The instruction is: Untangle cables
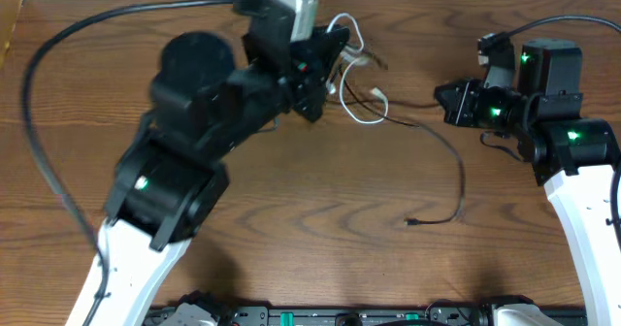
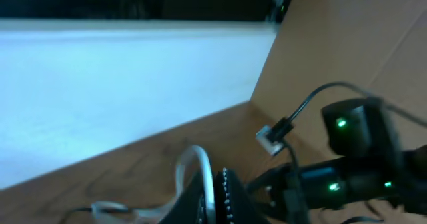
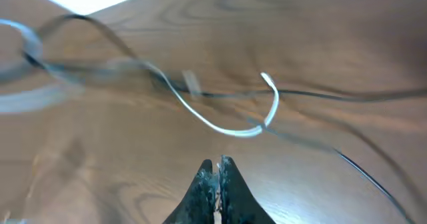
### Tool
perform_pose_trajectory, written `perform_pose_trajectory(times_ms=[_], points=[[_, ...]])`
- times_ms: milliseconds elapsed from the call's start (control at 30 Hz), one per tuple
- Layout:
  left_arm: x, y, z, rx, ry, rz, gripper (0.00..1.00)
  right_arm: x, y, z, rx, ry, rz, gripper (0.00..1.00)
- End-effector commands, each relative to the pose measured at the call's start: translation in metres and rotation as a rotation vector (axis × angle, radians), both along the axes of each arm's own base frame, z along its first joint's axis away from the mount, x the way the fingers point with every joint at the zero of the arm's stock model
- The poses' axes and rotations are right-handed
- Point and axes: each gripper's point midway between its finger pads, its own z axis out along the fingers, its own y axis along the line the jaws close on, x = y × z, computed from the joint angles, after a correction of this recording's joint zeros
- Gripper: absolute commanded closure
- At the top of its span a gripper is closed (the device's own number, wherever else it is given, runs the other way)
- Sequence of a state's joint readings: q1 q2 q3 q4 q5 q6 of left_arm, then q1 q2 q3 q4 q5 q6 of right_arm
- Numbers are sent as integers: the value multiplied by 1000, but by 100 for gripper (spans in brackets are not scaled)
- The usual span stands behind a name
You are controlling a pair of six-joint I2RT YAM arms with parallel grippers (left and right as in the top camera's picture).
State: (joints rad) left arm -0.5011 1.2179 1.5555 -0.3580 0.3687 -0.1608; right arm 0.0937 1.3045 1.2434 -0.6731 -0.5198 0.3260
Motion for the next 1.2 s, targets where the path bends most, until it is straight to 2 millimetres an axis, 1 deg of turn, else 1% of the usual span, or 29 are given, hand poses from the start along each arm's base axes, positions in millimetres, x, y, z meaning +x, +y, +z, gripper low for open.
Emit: perform_pose_trajectory(times_ms=[0, 33, 67, 167, 233, 300, 400, 500, 600, 700, 767, 900, 967, 1067, 1100, 1167], points=[[-1, 0, 5, -34, 12, 0, 92, -11, 23, 29, 85, -104, 160, 94], [0, -1, 8, -58, 17, 1, 93, -11, 28, 38, 108, -138, 188, 89], [0, -1, 9, -67, 20, 1, 93, -12, 30, 42, 120, -155, 204, 87], [3, -2, 18, -124, 26, 3, 92, -15, 41, 53, 164, -194, 269, 72], [3, -3, 27, -148, -6, 1, 92, -17, 46, 53, 169, -190, 287, 60], [3, -2, 36, -165, -36, -1, 93, -19, 51, 48, 166, -175, 305, 54], [2, -2, 49, -211, -67, -5, 93, -20, 57, 37, 160, -142, 326, 48], [0, -1, 63, -245, -112, -9, 93, -19, 62, 24, 152, -103, 345, 43], [0, 6, 78, -300, -139, 19, 93, -14, 68, 9, 151, -59, 355, 41], [-1, 21, 96, -351, -193, 90, 93, -10, 73, -6, 147, -22, 369, 40], [-2, 35, 109, -385, -231, 151, 93, -9, 76, -19, 136, 4, 386, 39], [-13, 65, 134, -458, -303, 268, 93, -10, 86, -48, 116, 73, 430, 38], [-19, 75, 141, -477, -320, 296, 92, -12, 94, -62, 105, 103, 463, 38], [-28, 80, 146, -485, -335, 297, 92, -16, 109, -82, 69, 107, 536, 36], [-29, 81, 146, -486, -335, 297, 92, -14, 111, -90, 41, 104, 545, 36], [-33, 83, 149, -491, -342, 296, 93, -4, 110, -115, -49, 123, 511, 34]])
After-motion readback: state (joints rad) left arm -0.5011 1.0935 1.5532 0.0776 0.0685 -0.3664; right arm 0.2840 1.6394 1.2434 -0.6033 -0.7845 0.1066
